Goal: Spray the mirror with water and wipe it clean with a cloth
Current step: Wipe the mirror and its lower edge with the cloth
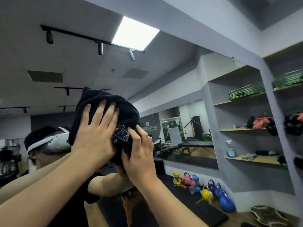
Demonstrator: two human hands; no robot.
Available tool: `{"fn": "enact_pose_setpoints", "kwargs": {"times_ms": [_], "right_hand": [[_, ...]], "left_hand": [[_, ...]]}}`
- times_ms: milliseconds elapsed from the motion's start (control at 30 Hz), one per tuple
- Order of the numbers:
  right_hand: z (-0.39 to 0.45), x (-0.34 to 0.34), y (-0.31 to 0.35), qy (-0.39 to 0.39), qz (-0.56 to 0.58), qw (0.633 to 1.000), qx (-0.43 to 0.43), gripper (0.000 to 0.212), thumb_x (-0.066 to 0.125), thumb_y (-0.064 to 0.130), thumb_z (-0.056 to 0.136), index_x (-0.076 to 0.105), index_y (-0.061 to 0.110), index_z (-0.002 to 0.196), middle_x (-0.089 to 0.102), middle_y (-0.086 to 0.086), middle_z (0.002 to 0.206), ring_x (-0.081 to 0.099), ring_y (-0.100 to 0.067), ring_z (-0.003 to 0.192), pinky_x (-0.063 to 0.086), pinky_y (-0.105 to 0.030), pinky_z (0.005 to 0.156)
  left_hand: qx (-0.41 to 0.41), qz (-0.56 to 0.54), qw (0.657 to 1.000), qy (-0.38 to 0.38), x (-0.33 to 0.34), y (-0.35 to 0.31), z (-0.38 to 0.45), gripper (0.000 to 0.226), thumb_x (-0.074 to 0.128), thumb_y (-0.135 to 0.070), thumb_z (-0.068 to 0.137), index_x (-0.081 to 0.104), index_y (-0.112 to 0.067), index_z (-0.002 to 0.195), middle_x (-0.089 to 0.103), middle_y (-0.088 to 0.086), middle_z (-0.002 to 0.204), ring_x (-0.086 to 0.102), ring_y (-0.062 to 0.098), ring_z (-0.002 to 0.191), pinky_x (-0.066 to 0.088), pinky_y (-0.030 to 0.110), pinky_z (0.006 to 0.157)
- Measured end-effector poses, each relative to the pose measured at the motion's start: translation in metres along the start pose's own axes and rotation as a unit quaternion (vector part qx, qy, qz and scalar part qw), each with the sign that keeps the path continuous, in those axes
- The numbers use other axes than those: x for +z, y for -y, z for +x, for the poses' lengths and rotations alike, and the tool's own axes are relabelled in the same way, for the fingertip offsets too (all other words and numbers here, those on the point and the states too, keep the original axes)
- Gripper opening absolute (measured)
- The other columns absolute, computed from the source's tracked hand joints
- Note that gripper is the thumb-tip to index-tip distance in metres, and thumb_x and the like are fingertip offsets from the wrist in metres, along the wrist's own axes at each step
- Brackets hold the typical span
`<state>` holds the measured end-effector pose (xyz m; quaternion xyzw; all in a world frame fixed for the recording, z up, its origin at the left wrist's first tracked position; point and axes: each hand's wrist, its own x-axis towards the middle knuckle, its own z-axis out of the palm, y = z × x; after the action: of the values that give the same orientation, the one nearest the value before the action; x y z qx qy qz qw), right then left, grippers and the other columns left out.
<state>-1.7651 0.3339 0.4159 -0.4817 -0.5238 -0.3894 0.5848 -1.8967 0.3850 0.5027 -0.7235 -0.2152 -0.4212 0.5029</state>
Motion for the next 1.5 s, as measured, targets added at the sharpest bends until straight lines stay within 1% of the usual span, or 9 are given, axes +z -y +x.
{"fn": "enact_pose_setpoints", "kwargs": {"times_ms": [233, 400, 633, 833, 1033, 1133, 1267, 1400, 1500], "right_hand": [[0.008, -0.048, -0.075, 0.037, -0.005, 0.998, -0.040, 0.058, 0.065, 0.015, 0.083, 0.041, 0.019, 0.135, 0.046, -0.014, 0.134, 0.047, -0.030, 0.111, 0.048, -0.048, 0.097], [0.025, -0.093, -0.119, 0.038, -0.090, 0.984, -0.152, 0.065, 0.074, 0.008, 0.073, 0.044, 0.018, 0.130, 0.044, -0.016, 0.133, 0.046, -0.035, 0.111, 0.048, -0.051, 0.096], [0.050, -0.183, -0.178, 0.085, -0.100, 0.963, -0.235, 0.052, 0.053, 0.013, 0.082, 0.040, 0.017, 0.132, 0.035, -0.010, 0.142, 0.043, -0.033, 0.117, 0.042, -0.044, 0.102], [0.037, -0.259, -0.215, 0.167, -0.043, 0.977, -0.124, 0.070, 0.066, -0.004, 0.084, 0.036, 0.019, 0.143, 0.037, -0.007, 0.155, 0.039, -0.025, 0.140, 0.036, -0.037, 0.113], [0.031, -0.314, -0.228, 0.096, 0.046, 0.991, 0.082, 0.032, 0.046, 0.003, 0.098, 0.059, 0.023, 0.121, 0.067, 0.006, 0.107, 0.060, -0.001, 0.101, 0.046, -0.019, 0.086], [0.034, -0.341, -0.240, 0.044, 0.053, 0.974, 0.217, 0.033, 0.037, 0.000, 0.088, 0.065, 0.018, 0.085, 0.067, 0.005, 0.080, 0.059, -0.008, 0.078, 0.047, -0.024, 0.069], [0.032, -0.365, -0.250, 0.032, 0.088, 0.885, 0.456, 0.040, 0.035, 0.008, 0.089, 0.069, 0.021, 0.071, 0.065, -0.001, 0.073, 0.057, -0.020, 0.070, 0.043, -0.027, 0.062], [0.023, -0.386, -0.249, 0.166, -0.102, 0.952, 0.236, 0.062, 0.039, 0.076, 0.088, 0.057, 0.017, 0.094, 0.065, 0.000, 0.086, 0.060, -0.018, 0.082, 0.050, -0.040, 0.080], [0.025, -0.398, -0.256, 0.283, -0.316, 0.898, 0.116, 0.048, 0.065, 0.074, 0.075, 0.054, 0.034, 0.100, 0.065, 0.014, 0.091, 0.061, -0.009, 0.084, 0.051, -0.035, 0.073]], "left_hand": [[-0.011, -0.004, 0.999, 0.044, 0.021, -0.070, 0.030, 0.089, 0.042, -0.038, 0.080, 0.021, -0.007, 0.161, 0.022, 0.019, 0.167, 0.016, 0.039, 0.156, 0.003, 0.063, 0.125], [-0.052, -0.141, 0.988, -0.041, 0.007, -0.099, 0.051, 0.107, 0.059, -0.030, 0.073, 0.004, -0.020, 0.164, 0.006, 0.017, 0.167, 0.014, 0.039, 0.155, 0.020, 0.063, 0.123], [0.010, -0.210, 0.977, -0.022, -0.032, -0.150, 0.106, 0.090, 0.065, -0.042, 0.084, 0.023, -0.023, 0.162, 0.055, -0.004, 0.143, 0.039, 0.013, 0.139, 0.026, 0.039, 0.108], [-0.107, -0.512, 0.815, 0.251, -0.047, -0.195, 0.146, 0.020, 0.081, -0.037, 0.086, 0.071, -0.024, 0.097, 0.073, -0.007, 0.088, 0.069, 0.013, 0.086, 0.054, 0.021, 0.072], [-0.118, -0.626, 0.692, 0.338, -0.042, -0.225, 0.167, 0.012, 0.076, -0.019, 0.092, 0.073, -0.019, 0.104, 0.079, -0.001, 0.092, 0.076, 0.018, 0.086, 0.061, 0.030, 0.073], [-0.080, -0.618, 0.701, 0.346, -0.037, -0.235, 0.179, 0.005, 0.077, -0.018, 0.091, 0.072, -0.018, 0.093, 0.079, 0.002, 0.090, 0.076, 0.021, 0.085, 0.058, 0.031, 0.071], [-0.028, -0.606, 0.713, 0.352, -0.033, -0.255, 0.197, 0.008, 0.079, -0.028, 0.089, 0.074, -0.023, 0.085, 0.078, -0.006, 0.084, 0.074, 0.012, 0.077, 0.053, 0.026, 0.069], [0.024, -0.593, 0.727, 0.345, -0.024, -0.283, 0.214, 0.008, 0.080, -0.030, 0.088, 0.075, -0.023, 0.087, 0.077, -0.008, 0.083, 0.075, 0.013, 0.078, 0.056, 0.029, 0.070], [0.088, -0.535, 0.768, 0.341, -0.012, -0.292, 0.227, 0.009, 0.081, -0.031, 0.085, 0.074, -0.029, 0.092, 0.076, -0.011, 0.087, 0.072, 0.015, 0.086, 0.058, 0.034, 0.080]]}}
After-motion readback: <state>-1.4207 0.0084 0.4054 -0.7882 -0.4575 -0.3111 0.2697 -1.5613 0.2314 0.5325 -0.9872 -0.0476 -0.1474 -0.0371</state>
